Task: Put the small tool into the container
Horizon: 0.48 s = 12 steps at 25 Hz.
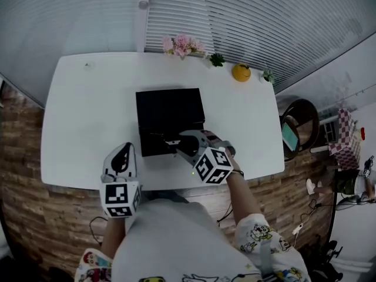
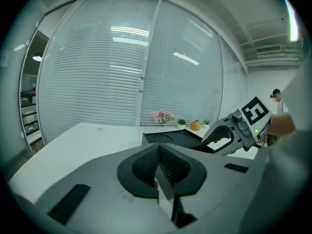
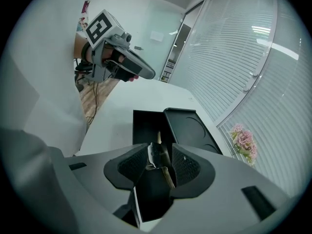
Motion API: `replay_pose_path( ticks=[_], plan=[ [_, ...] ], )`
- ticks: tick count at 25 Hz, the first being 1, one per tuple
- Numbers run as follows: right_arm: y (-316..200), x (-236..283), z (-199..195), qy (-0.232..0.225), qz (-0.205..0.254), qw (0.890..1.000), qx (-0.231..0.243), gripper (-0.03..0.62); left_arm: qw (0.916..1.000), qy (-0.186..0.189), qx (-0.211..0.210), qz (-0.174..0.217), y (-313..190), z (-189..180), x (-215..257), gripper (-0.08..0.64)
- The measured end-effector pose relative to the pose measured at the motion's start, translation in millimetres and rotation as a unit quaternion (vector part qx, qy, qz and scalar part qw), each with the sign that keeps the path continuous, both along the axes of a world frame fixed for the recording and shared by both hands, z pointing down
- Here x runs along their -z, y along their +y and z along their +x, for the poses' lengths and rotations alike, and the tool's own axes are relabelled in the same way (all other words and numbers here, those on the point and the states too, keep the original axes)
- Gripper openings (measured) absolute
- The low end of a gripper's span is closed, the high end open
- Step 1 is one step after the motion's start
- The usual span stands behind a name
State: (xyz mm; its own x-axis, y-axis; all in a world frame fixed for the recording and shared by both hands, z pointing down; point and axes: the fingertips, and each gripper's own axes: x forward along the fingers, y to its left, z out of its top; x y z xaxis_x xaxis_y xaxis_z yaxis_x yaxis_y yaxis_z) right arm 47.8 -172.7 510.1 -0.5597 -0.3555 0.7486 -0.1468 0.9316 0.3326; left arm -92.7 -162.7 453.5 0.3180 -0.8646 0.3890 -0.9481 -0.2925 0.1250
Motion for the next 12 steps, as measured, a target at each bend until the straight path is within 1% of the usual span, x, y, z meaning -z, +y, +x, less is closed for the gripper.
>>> replay_pose_path(
  ticks=[6,9,12],
  plan=[
    [-3.2,30.6,7.0,-0.034,0.029,0.999,-0.027,0.146,0.9997,-0.008,-0.008,0.022,-4.2,1.3,16.0,0.006],
    [-5.3,48.6,9.4,-0.069,0.038,0.996,-0.048,0.146,0.9992,-0.012,-0.019,0.032,-5.3,6.2,23.6,0.006],
    [-5.3,64.5,13.0,-0.119,0.034,0.990,-0.075,0.146,0.9983,-0.012,-0.040,0.041,-5.0,15.5,31.6,0.006]
  ],
)
